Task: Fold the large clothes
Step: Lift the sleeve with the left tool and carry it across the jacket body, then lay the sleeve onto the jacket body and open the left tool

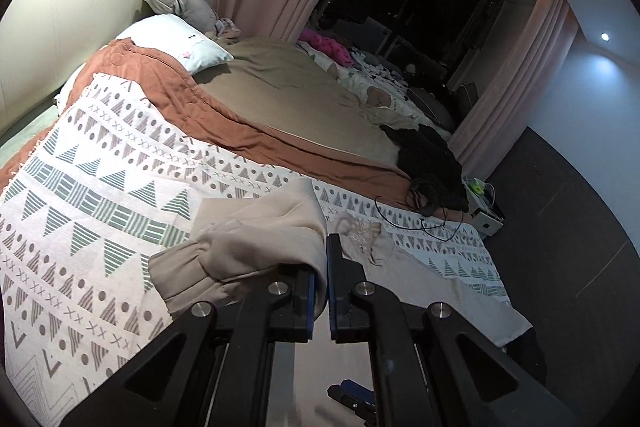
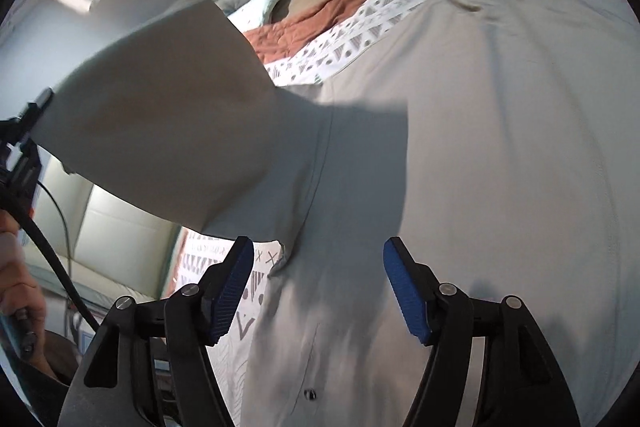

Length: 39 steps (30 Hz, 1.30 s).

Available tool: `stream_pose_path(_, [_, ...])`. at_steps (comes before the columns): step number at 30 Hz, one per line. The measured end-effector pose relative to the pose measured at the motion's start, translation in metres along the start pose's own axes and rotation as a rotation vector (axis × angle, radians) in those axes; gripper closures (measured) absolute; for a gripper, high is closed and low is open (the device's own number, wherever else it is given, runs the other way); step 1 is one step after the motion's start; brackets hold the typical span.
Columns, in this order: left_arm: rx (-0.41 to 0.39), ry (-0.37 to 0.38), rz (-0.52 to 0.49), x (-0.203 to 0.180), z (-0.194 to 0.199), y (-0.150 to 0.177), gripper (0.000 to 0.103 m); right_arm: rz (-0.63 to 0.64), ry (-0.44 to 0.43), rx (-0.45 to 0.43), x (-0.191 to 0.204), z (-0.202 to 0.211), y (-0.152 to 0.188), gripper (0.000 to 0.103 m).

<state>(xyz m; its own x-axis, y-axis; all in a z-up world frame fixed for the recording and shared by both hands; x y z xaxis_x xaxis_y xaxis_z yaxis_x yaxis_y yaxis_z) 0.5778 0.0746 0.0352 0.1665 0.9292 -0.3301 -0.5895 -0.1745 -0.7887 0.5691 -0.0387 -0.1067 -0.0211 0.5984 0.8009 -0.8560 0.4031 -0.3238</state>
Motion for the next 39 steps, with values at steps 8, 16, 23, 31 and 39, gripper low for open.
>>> stream_pose_path(8, [0.114, 0.092, 0.023, -0.057, -0.067, 0.051, 0.096, -0.128, 0.032, -0.045, -0.054, 0.064, 0.005, 0.037])
stream_pose_path(16, [0.339, 0.242, 0.218, -0.077, -0.174, 0.145, 0.096, -0.267, 0.079, -0.107, -0.096, 0.094, -0.011, 0.037])
stream_pose_path(23, [0.417, 0.231, 0.271, -0.086, -0.214, 0.204, 0.095, -0.351, 0.111, -0.188, -0.121, 0.133, -0.014, 0.037])
stream_pose_path(31, [0.394, 0.145, 0.213, -0.075, -0.203, 0.209, 0.094, -0.334, 0.114, -0.183, -0.117, 0.124, -0.015, 0.037])
stream_pose_path(39, [0.353, 0.110, 0.244, -0.040, -0.180, 0.216, 0.000, -0.237, 0.139, -0.119, -0.103, 0.101, -0.012, 0.037])
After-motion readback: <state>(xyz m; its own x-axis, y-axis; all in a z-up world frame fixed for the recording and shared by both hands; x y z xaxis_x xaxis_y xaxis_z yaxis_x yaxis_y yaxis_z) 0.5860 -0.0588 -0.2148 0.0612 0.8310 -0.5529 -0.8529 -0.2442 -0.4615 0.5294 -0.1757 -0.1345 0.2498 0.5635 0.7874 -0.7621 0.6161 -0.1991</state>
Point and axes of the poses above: each gripper's, at about its wrist camera, not at the fingertips, and z roughly against the way its jaws point, x to its left, y to its underside, the point moved 7 cm from there along -z, roughly the way its jaws point, and after that the axes turned 10 degrees about -z, right-handed, at the moved point
